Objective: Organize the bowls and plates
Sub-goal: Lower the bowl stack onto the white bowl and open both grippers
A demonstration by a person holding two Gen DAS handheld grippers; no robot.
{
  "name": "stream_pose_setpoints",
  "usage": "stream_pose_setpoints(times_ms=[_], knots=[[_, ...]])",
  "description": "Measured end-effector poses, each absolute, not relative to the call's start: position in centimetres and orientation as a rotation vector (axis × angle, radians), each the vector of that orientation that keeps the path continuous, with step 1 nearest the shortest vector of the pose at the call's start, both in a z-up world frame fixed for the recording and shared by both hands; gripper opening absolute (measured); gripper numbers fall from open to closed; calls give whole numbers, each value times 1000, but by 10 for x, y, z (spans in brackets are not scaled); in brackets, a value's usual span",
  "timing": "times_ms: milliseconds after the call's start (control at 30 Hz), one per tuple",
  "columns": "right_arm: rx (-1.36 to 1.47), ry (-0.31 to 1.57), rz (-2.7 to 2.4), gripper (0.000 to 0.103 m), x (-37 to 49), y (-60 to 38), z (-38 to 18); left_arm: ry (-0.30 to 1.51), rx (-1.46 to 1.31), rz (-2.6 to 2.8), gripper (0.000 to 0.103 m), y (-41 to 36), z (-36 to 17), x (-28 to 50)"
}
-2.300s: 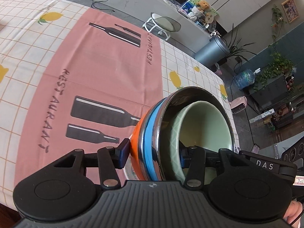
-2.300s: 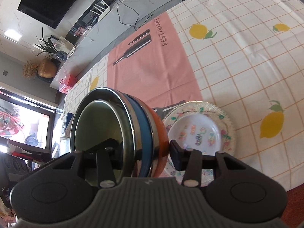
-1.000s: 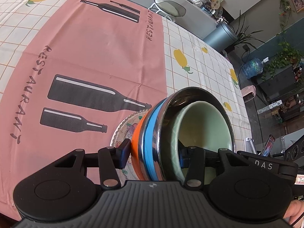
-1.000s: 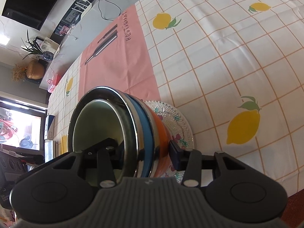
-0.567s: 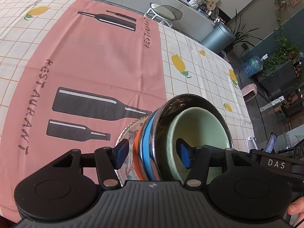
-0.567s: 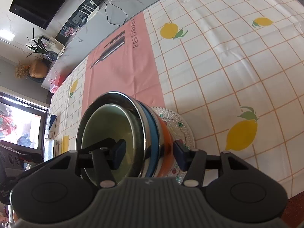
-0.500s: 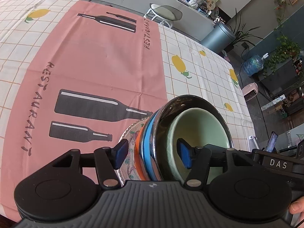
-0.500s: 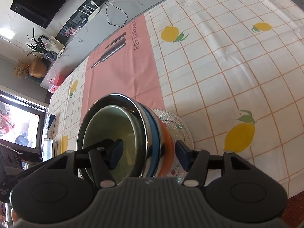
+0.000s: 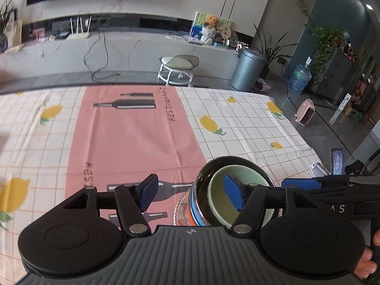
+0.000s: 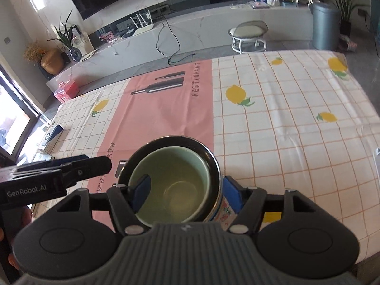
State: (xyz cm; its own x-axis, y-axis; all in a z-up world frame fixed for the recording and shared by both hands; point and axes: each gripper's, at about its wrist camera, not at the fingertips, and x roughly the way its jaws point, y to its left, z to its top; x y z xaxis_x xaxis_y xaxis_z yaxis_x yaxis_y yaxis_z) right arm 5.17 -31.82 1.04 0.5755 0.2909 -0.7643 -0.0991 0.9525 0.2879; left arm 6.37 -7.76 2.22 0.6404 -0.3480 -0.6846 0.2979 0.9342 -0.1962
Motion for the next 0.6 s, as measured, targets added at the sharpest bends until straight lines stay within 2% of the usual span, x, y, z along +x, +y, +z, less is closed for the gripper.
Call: stream_pose_setpoints(times_ms=[333, 600], knots=[[-2, 762, 247, 75, 0, -278, 32, 550, 97, -352, 75, -68, 40, 7], [-67, 673, 175, 81, -42, -261, 30, 518, 103, -290, 74, -57, 31, -23]])
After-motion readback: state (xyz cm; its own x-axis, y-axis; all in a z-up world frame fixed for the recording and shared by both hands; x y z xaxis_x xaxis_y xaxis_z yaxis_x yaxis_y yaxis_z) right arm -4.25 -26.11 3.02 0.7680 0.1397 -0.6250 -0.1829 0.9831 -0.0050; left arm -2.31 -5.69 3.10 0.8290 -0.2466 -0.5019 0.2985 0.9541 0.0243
